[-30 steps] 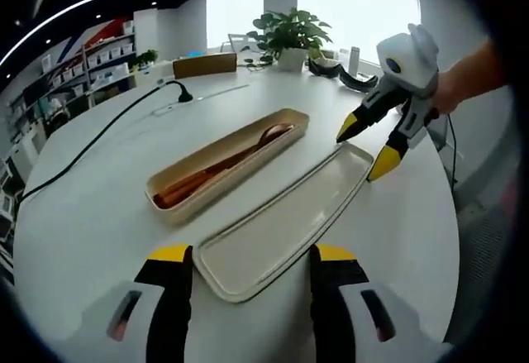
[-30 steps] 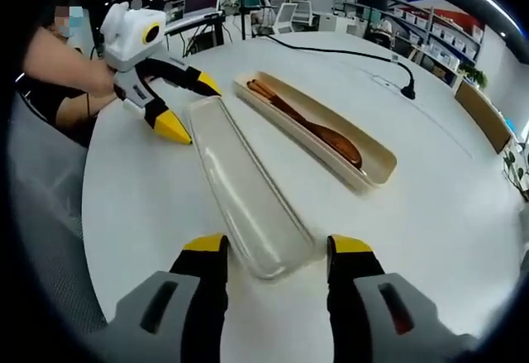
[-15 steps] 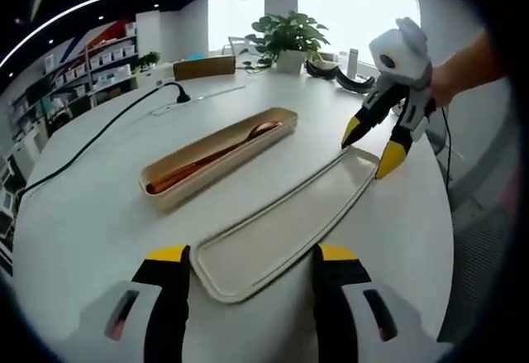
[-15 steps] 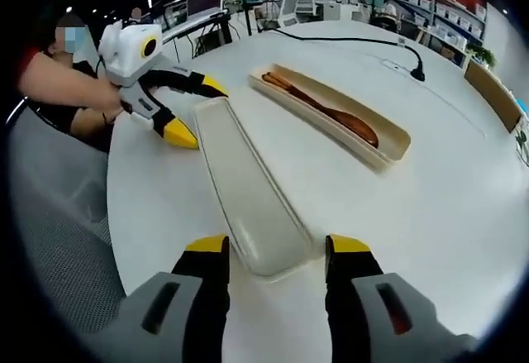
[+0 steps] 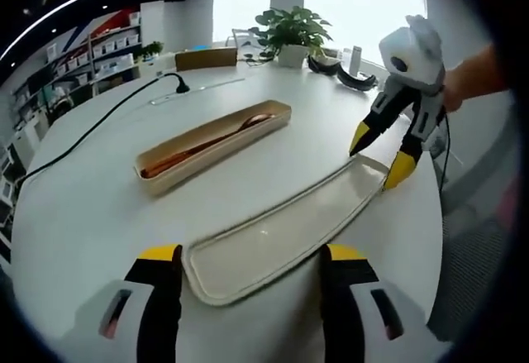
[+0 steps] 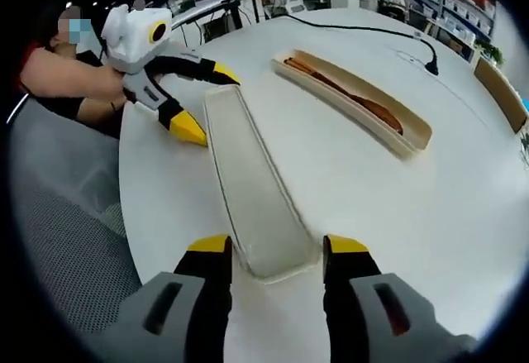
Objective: Arrange the utensils inside the cutlery case until each visible utensil rests in its matching compartment.
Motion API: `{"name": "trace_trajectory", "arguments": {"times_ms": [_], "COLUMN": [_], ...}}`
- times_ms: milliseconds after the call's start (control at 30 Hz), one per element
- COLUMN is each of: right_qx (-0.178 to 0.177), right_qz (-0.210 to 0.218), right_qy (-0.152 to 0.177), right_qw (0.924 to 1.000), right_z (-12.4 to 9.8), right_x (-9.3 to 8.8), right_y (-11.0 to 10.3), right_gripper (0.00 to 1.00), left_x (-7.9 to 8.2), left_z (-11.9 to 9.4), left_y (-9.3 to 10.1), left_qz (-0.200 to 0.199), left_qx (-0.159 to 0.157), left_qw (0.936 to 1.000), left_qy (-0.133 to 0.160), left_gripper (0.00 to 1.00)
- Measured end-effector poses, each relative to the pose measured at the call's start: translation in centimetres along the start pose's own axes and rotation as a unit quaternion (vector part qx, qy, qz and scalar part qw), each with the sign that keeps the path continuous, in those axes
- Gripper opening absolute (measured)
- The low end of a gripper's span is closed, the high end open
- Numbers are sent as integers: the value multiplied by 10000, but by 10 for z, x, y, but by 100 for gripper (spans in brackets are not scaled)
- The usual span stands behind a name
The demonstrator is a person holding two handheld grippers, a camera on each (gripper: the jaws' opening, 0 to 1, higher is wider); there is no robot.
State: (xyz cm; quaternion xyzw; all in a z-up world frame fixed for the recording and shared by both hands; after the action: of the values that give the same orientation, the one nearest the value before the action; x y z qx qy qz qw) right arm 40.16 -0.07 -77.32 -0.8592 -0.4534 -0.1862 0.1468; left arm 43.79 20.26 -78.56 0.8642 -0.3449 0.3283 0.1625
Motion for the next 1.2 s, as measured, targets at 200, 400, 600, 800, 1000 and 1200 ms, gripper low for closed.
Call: {"name": "trace_trajectory", "arguments": {"times_ms": [200,400,600,800,1000,1200], "right_qx": [-51,57,462,1164,1473,1132], "right_qz": [203,-443,-471,-360,-374,-680], "right_qy": [-83,-521,-478,-539,-680,-564], "right_qw": [9997,9976,9967,9911,9860,9896], "right_z": [3,2,0,-4,-4,-5], "right_x": [3,1,-1,-4,-2,-1], "right_y": [0,-3,-8,-13,-22,-33], "right_gripper": [38,36,35,35,35,34], "left_x": [2,4,8,4,2,6], "left_z": [-1,-4,-8,-10,-5,-3], "left_y": [-1,-1,3,21,27,26], "left_qz": [-87,-104,796,1635,1348,1167], "left_qx": [69,44,103,-367,-583,-565], "left_qw": [9999,9999,9967,9854,9887,9908], "left_qy": [-30,-52,-140,-313,-310,-386], "left_gripper": [67,61,69,69,54,54]}}
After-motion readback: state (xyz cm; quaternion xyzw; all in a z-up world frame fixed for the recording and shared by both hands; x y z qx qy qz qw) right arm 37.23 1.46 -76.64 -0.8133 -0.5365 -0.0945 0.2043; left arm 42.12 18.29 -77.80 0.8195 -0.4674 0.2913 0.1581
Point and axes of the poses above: the point that each gripper's makers call its tool centre point, and the gripper's own axes: z roughly forward along the fingers, y roughly to its right, x roughly out of its top, the point moved 6 cm from there along -z, roughly backward along the fingers, and after that the axes turned 7 degrees about -y, right-handed, at the moved point
